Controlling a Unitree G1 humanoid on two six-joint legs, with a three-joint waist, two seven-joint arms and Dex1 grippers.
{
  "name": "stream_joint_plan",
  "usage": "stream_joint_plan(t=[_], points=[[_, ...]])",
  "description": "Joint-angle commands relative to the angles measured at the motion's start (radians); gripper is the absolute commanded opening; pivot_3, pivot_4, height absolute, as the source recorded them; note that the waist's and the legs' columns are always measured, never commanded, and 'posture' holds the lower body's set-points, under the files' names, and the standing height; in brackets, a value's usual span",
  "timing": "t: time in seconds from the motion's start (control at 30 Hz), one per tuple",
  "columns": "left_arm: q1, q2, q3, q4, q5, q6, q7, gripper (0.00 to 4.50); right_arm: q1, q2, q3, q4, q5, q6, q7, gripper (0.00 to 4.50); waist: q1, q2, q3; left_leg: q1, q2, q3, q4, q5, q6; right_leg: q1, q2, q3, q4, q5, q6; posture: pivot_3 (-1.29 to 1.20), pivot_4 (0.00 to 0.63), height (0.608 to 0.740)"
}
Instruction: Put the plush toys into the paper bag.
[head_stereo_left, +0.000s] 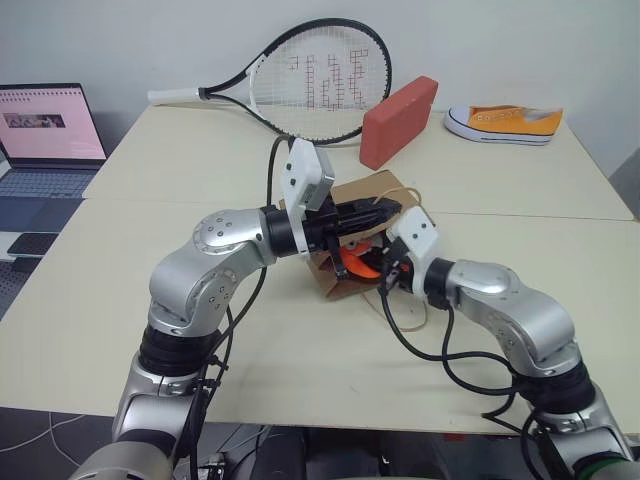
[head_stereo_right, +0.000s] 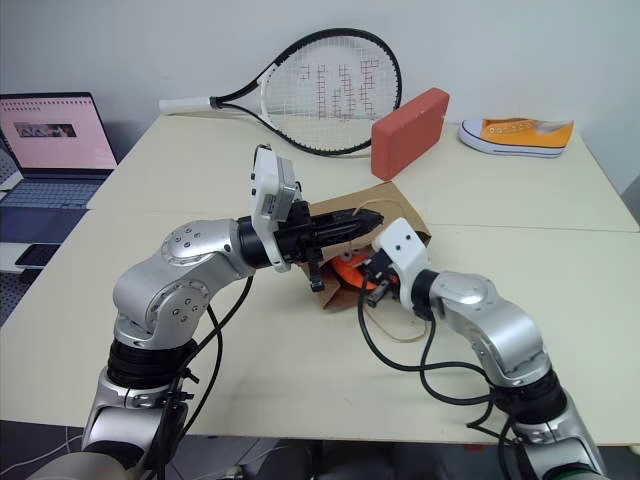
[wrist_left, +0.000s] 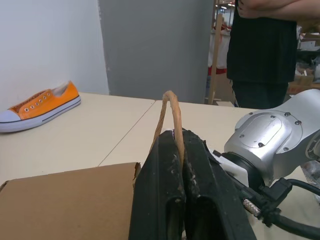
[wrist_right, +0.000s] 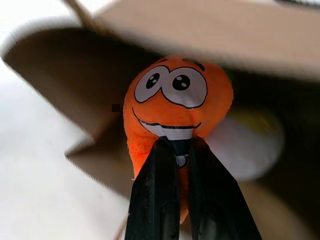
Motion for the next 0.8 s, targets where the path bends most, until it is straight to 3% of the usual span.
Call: stream_joint_plan(t=[0.03,0.23,0.4,0.67,0.8], points=[[-0.012,-0.006,0.010,-0.028,-0.009,-0.008,0.009,0.00,-0.037,0.040,0.022,0.027,-0.036,-0.040,-0.025,0.02,0.000,0.000,0.000,0.000,0.000,0.000,0.000,0.000,0.000,0.000,0.000,0.000,0.000,0.000,0.000,0.00,0.150,0.740],[-0.014,-0.014,0.010,-0.029,-0.016,-0.002,0.015,0.00,-0.044,0.114,0.052,0.110,-0.109,-0.100,-0.072,0.02,0.000,0.000,0.000,0.000,0.000,0.000,0.000,0.000,0.000,0.000,0.000,0.000,0.000,0.000,0.000,0.00,0.150,0.740],[-0.010,-0.012,0.009,-0.029,-0.016,0.002,0.015,0.00,-0.030,0.136,0.046,0.124,-0.141,-0.142,-0.085,1.53,-0.001,0.000,0.000,0.000,0.000,0.000,0.000,0.000,0.000,0.000,0.000,0.000,0.000,0.000,0.000,0.00,0.150,0.740],[-0.011,-0.012,0.005,-0.013,-0.004,-0.005,0.014,0.00,-0.007,0.127,0.035,0.108,-0.161,-0.162,-0.076,4.44,-0.001,0.000,0.000,0.000,0.000,0.000,-0.001,0.000,0.000,0.000,0.000,0.000,0.000,0.000,0.000,0.00,0.150,0.740],[-0.011,-0.011,-0.001,-0.003,0.010,-0.013,0.013,0.00,-0.001,0.104,0.040,0.076,-0.159,-0.146,-0.057,4.47,0.000,0.000,0.000,0.000,0.000,0.000,-0.001,0.000,0.000,0.000,0.000,0.000,0.000,0.000,0.000,0.00,0.150,0.740]])
